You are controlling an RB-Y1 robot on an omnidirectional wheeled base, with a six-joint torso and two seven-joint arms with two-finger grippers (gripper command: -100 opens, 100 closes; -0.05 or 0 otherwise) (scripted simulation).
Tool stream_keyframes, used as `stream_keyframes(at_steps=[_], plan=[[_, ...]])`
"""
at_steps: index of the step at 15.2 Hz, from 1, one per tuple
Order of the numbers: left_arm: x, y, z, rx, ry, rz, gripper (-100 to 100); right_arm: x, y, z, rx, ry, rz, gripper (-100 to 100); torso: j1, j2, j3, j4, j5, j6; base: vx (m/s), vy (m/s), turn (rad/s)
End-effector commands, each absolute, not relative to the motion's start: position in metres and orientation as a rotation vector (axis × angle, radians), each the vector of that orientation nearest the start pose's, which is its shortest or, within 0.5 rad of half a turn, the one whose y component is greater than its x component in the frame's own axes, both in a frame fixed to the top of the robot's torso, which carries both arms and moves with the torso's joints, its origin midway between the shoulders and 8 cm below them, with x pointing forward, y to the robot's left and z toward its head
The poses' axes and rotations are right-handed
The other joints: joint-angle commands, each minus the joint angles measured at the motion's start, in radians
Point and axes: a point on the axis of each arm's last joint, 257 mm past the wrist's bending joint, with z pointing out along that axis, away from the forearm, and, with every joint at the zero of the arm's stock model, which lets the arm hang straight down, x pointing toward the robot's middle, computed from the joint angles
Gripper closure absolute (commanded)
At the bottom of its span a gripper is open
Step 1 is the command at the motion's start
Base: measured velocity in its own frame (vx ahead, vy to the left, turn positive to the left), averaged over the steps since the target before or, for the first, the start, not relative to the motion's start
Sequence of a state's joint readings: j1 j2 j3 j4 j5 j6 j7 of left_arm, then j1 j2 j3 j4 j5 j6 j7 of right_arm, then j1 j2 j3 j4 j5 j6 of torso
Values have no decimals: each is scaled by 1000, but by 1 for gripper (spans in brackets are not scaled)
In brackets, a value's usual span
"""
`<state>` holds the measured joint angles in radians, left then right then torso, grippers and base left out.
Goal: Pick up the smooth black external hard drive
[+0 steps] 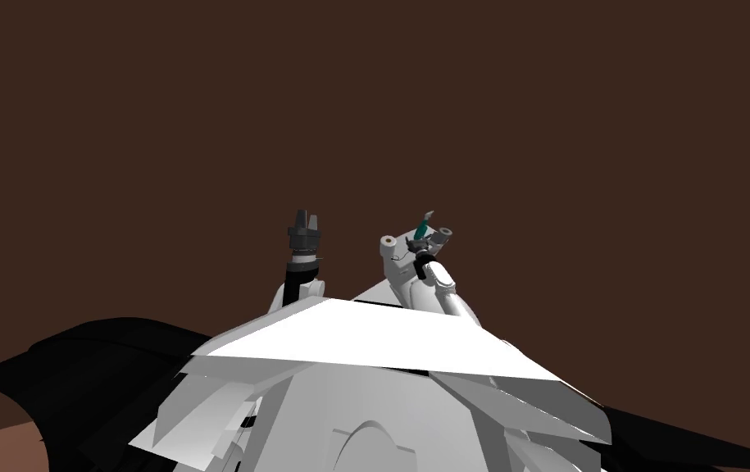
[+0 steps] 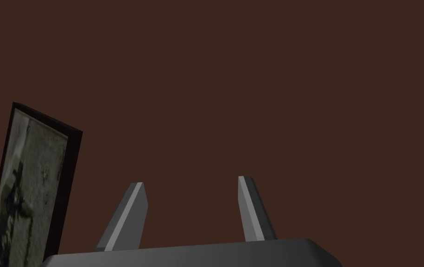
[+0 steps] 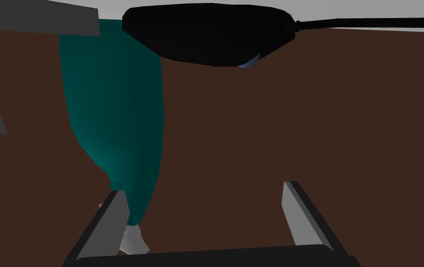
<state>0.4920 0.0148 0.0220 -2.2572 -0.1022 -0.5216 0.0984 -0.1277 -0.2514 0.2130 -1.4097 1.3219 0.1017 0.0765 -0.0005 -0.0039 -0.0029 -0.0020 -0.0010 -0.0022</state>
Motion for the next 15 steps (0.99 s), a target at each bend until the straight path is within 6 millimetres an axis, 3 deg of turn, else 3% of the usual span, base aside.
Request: stream_keyframes(at_steps=[1,7,15], plan=[[347,272,20,-614,658,-1313,0,569,-204,-252,-231,1632,3,-100,0,0,0,0,0,0,22,-34,83],[347,272,20,-614,658,-1313,0,574,-184,-228,-451,1569,24,-100,0,-1,0,0,0,0,27,-41,94],[347,272,20,-614,658,-1313,0,569,-162,-223,-639,1535,67,-100,1,0,0,0,0,0,18,-28,87]])
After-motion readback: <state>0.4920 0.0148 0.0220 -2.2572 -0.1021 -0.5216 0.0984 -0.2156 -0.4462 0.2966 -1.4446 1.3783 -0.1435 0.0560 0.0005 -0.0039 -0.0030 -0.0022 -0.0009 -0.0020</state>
